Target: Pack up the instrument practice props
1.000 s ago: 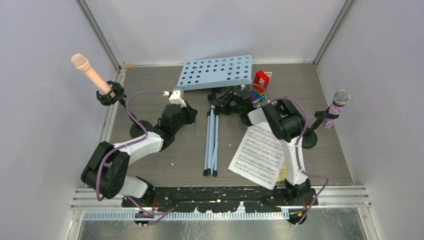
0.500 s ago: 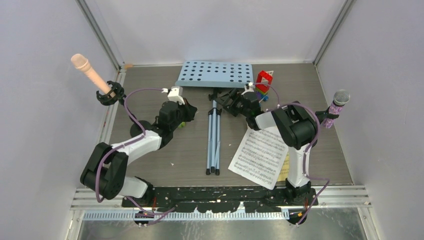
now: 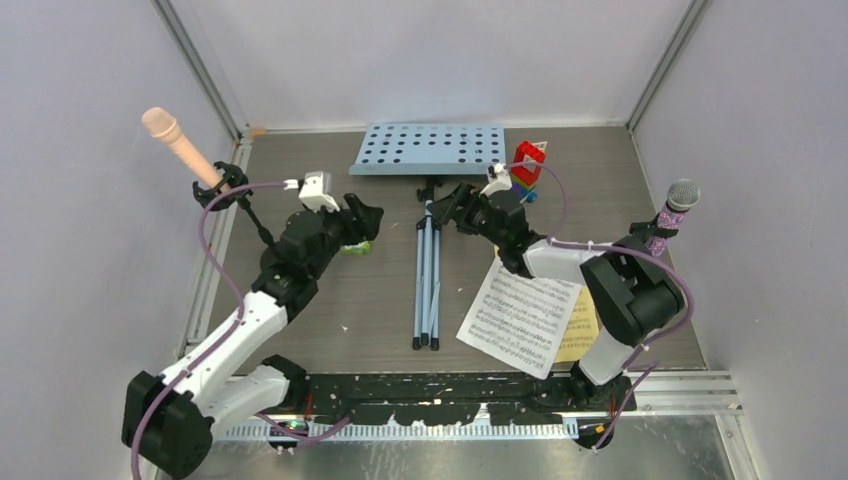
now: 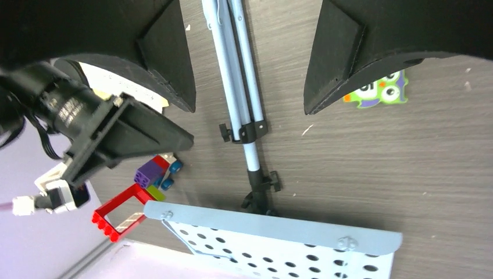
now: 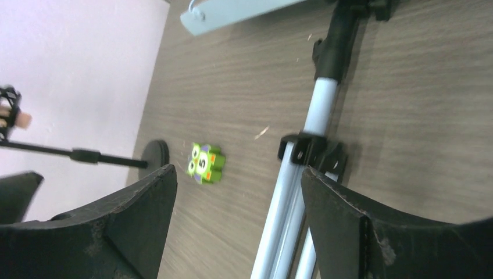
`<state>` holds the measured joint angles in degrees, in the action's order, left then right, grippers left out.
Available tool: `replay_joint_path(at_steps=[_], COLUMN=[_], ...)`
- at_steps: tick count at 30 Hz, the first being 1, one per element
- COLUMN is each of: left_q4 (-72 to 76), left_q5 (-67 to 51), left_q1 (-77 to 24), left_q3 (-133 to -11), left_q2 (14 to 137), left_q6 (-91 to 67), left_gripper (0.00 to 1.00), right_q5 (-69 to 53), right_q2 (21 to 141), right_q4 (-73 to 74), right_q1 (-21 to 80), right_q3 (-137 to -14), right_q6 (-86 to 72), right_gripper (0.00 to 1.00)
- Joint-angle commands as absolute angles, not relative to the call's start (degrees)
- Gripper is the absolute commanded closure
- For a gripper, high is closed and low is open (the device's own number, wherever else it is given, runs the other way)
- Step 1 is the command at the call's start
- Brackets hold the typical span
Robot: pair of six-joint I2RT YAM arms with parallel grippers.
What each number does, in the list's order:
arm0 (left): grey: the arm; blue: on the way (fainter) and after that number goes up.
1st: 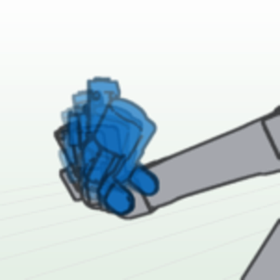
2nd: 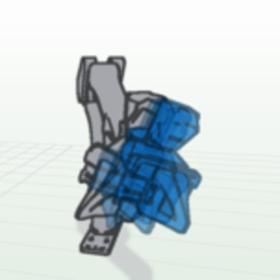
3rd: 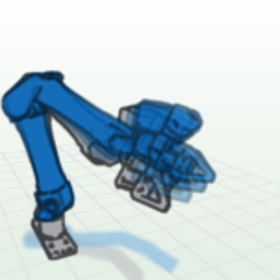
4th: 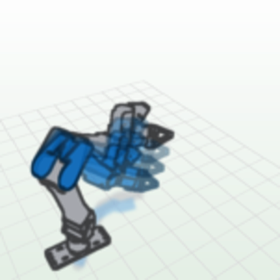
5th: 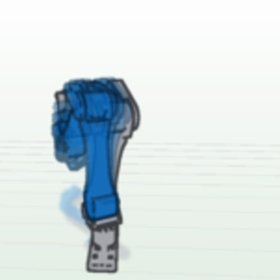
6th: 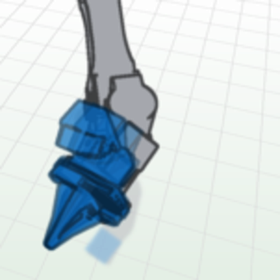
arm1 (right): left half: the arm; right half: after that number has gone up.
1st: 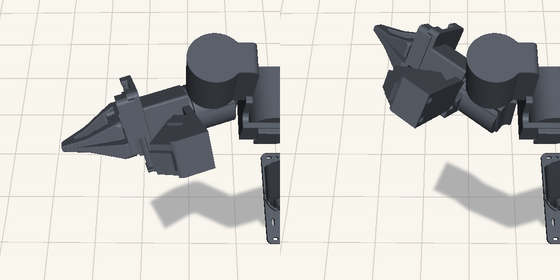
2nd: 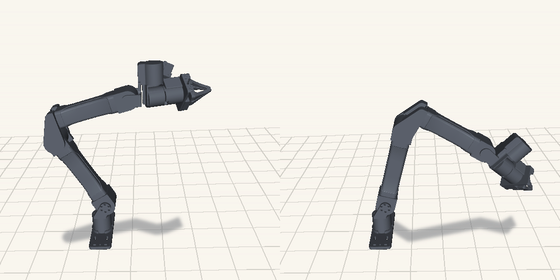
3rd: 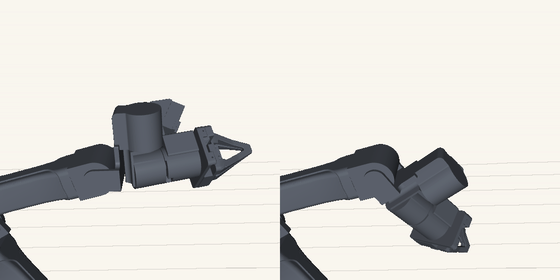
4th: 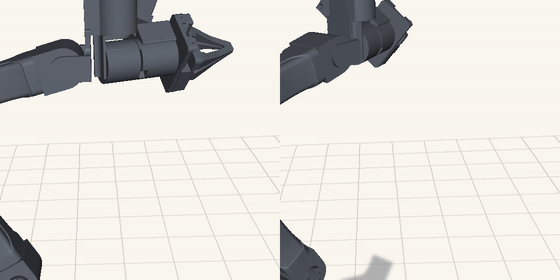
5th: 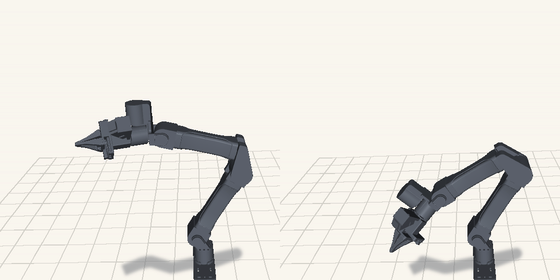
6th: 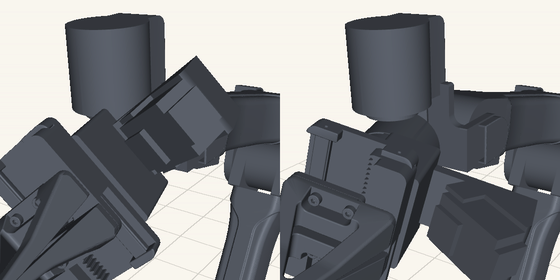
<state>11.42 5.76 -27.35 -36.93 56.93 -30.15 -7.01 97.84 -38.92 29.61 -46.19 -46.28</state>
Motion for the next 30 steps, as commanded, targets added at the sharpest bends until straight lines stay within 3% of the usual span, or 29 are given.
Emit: replay_joint_path(at_steps=[1,7,10,23,30], left_q4=[-6.01,-24.45,-27.49,-31.11,-32.25], left_q5=[10.27,10.18,11.05,12.19,11.98], left_q1=[-27.07,-27.07,-27.07,-27.07,-27.07], left_q3=[-43.30,-50.64,-50.00,-47.20,-46.69], left_q2=[53.19,52.22,50.25,45.54,44.61], left_q6=[-31.06,-30.87,-31.54,-33.68,-34.08], left_gripper=[0.28,0.15,0.01,0.00,0.00], right_q5=[2.80,14.92,16.23,6.96,2.74], right_q2=[90.69,86.91,87.81,101.10,100.60], right_q4=[-28.84,-14.41,-12.84,-11.67,-10.76], right_q1=[35.44,42.56,44.50,47.44,47.64], right_q3=[-44.28,-44.02,-43.73,-55.27,-60.39], right_q6=[-39.19,-41.57,-43.72,-47.16,-41.21], right_gripper=[0.18,0.18,0.18,0.17,0.16])
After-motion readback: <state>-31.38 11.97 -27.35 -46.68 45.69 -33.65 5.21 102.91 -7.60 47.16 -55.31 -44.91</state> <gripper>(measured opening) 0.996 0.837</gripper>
